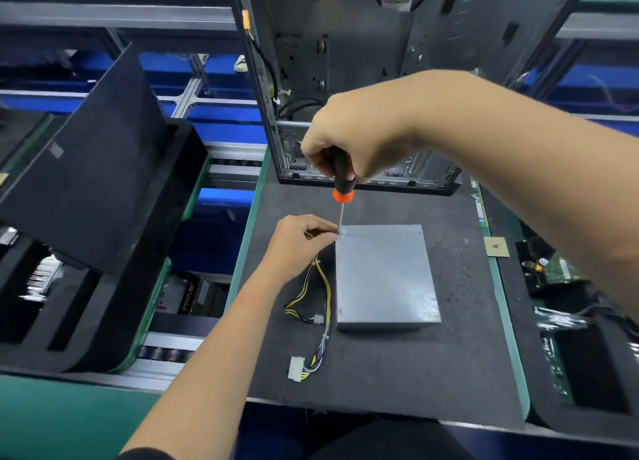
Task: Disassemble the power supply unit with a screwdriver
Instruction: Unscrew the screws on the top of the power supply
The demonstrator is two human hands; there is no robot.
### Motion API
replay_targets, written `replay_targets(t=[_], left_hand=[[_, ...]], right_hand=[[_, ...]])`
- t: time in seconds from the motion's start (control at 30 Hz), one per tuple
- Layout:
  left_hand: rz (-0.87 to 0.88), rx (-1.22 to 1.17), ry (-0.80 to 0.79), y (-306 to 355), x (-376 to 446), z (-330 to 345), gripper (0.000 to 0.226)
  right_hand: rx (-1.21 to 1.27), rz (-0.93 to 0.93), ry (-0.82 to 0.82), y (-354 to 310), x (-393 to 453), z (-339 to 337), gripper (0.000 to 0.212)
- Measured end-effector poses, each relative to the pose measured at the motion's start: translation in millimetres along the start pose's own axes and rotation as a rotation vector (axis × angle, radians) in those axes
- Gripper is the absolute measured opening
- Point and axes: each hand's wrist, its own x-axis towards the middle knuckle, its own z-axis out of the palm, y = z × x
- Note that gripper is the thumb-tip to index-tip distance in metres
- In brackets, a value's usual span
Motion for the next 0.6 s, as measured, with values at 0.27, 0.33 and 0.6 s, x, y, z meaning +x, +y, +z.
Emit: replay_targets(t=[0.27, 0.33, 0.6], left_hand=[[0.042, 0.054, -0.020, 0.5, 0.4, -0.3, 0.011], [0.032, 0.050, -0.022, 0.3, 0.4, -0.4, 0.011], [0.053, 0.159, -0.072, 7.2, 4.9, -2.9, 0.009]], right_hand=[[0.182, 0.244, -0.017, 0.8, 3.2, 10.3, 0.031], [0.143, 0.201, -0.002, 2.1, 3.5, 11.2, 0.030], [0.143, 0.009, 0.022, 0.6, -5.1, 3.9, 0.019]])
